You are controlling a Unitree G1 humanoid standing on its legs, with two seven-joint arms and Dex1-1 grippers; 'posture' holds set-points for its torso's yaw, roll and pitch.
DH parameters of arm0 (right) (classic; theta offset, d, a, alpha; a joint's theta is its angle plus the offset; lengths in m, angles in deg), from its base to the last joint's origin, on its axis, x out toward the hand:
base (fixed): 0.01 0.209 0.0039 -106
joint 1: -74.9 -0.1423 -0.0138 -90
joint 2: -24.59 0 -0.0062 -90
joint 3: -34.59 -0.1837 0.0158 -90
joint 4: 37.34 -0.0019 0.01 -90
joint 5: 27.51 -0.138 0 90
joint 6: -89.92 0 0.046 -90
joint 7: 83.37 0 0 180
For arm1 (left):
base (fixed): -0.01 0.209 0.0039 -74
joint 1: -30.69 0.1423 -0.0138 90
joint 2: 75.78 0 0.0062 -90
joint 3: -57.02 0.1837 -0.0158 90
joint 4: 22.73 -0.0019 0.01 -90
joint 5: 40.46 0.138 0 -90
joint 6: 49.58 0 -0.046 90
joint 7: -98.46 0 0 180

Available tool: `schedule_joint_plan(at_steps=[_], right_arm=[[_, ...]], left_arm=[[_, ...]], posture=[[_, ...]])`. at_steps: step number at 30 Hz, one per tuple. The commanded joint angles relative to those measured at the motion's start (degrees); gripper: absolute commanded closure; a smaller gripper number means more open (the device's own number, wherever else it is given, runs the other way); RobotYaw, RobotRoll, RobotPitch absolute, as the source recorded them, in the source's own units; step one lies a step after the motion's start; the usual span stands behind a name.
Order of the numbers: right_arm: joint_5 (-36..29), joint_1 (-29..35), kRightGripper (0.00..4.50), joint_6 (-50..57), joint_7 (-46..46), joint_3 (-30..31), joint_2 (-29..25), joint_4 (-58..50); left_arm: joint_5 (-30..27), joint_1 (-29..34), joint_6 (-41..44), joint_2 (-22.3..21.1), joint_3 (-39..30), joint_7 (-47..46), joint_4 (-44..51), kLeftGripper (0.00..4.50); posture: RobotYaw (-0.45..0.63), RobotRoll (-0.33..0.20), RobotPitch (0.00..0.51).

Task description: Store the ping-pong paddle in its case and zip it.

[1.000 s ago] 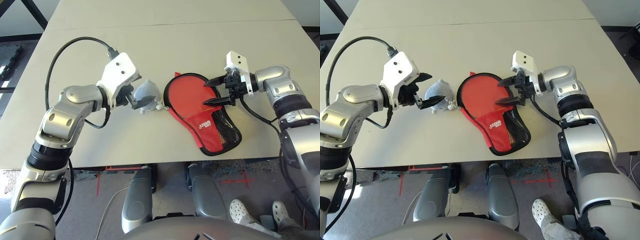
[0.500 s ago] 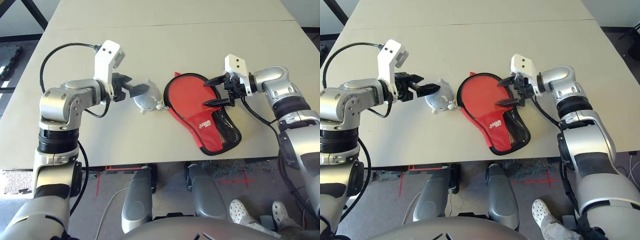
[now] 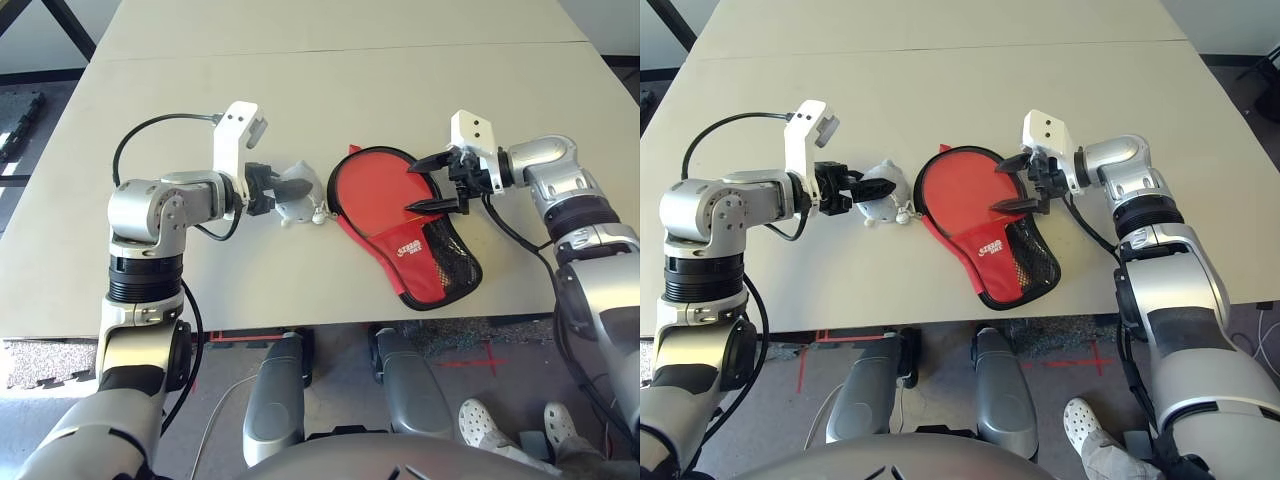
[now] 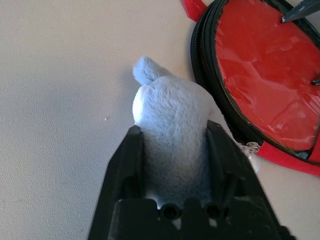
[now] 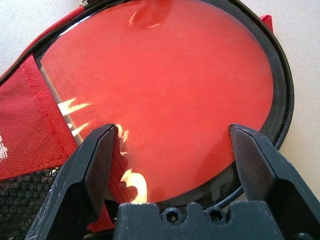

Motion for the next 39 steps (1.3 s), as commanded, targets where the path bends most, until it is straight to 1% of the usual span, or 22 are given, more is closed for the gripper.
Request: schedule_joint_plan(at_steps=[1,2,4,9,13,17,20,22,25,27,31,35,39], right_arm=[[3.0,2.4,0.0,-0.5,1.1,1.8,0.0,1.0],[3.1,2.5,0.0,-0.7,1.2,1.9,0.0,1.0],[3.2,2.7,0.0,-0.8,1.4,1.9,-0.1,1.0],[3.2,2.9,0.0,-0.7,1.7,1.7,0.1,0.9],[3.3,2.9,0.0,-0.6,2.1,1.9,0.4,0.7],[3.4,3.4,0.0,-0.4,2.3,2.1,0.5,-0.1],[3.4,3.7,0.0,-0.2,2.4,2.1,0.5,-0.8],[3.4,4.0,0.0,0.0,2.5,2.2,0.3,-1.2],[3.2,4.6,0.0,0.4,2.6,2.1,0.0,-2.1],[3.1,5.1,0.0,0.7,2.5,2.1,-0.2,-2.8],[2.9,5.9,0.0,1.4,2.5,1.9,-0.7,-4.2],[1.8,6.6,0.0,2.6,2.5,1.0,-1.3,-5.6],[1.3,5.6,0.0,3.4,2.2,0.2,-2.6,-5.7]], left_arm=[[-0.6,-0.3,-0.3,-1.3,1.0,0.6,0.4,3.61],[-0.7,-1.1,-2.2,-1.1,0.7,0.8,0.5,3.93],[-0.9,-3.0,-4.2,-0.6,-0.2,0.6,0.0,4.36],[1.4,-6.8,-10.7,-1.3,1.4,1.0,-5.5,4.38],[5.2,-10.8,-19.3,-1.3,4.1,1.3,-14.7,4.38],[9.5,-17.9,-30.9,1.5,5.7,0.5,-29.8,4.38],[11.9,-21.7,-37.8,3.1,6.7,0.9,-39.1,4.38],[13.1,-24.0,-41.9,4.0,6.7,0.9,-44.8,4.38],[15.1,-27.6,-47.8,5.5,6.8,0.4,-53.4,4.38],[16.0,-29.4,-50.0,6.1,6.7,0.5,-57.3,4.38],[16.8,-30.8,-50.3,6.2,6.9,3.0,-59.5,4.38],[17.4,-27.9,-45.5,4.8,8.4,8.0,-53.7,4.38],[17.3,-24.8,-42.2,3.6,8.2,8.7,-47.1,4.38]], posture=[[0.08,0.0,0.251],[0.08,0.0,0.251],[0.08,0.0,0.253],[0.07,0.0,0.255],[0.07,0.0,0.259],[0.06,0.0,0.261],[0.06,0.0,0.261],[0.03,0.0,0.265],[0.03,0.0,0.265],[0.01,0.0,0.265],[0.0,0.0,0.262],[0.0,0.0,0.259],[0.01,0.0,0.256]])
